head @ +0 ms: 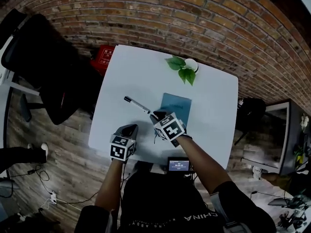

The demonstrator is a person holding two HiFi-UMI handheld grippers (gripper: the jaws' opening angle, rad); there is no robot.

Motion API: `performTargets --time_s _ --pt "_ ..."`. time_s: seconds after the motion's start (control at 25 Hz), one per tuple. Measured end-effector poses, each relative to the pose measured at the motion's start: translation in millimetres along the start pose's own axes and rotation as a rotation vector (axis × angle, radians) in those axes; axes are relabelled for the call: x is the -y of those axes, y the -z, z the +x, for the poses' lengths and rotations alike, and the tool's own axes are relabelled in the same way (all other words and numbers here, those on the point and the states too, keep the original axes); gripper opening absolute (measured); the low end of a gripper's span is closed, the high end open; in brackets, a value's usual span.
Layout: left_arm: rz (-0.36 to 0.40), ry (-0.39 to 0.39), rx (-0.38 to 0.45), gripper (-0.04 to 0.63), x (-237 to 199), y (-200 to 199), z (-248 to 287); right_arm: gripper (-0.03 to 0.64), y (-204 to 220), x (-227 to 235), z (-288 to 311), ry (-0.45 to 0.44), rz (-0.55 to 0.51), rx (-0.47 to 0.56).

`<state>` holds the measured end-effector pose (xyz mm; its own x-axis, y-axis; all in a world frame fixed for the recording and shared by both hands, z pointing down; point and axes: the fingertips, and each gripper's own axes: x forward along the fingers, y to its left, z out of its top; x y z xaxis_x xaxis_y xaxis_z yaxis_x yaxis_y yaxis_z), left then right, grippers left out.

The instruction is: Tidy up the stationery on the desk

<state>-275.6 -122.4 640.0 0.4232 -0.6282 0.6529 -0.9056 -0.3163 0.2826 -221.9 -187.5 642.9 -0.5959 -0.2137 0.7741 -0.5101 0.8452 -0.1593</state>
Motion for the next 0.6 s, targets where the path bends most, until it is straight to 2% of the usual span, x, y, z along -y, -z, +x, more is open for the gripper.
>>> performTargets --time_s 0.36,0.6 --pt "-0.016 -0.037 0.005 0.011 -18.4 11.0 -10.2 0.114 -38.0 -14.3 49.8 -0.025 -0.208 -0.110" --pt "-0.036 -0.062 0.014 0.011 -23.9 16.9 -15.1 0.116 -33.8 -12.2 68.8 -0.022 -0.270 -0.199"
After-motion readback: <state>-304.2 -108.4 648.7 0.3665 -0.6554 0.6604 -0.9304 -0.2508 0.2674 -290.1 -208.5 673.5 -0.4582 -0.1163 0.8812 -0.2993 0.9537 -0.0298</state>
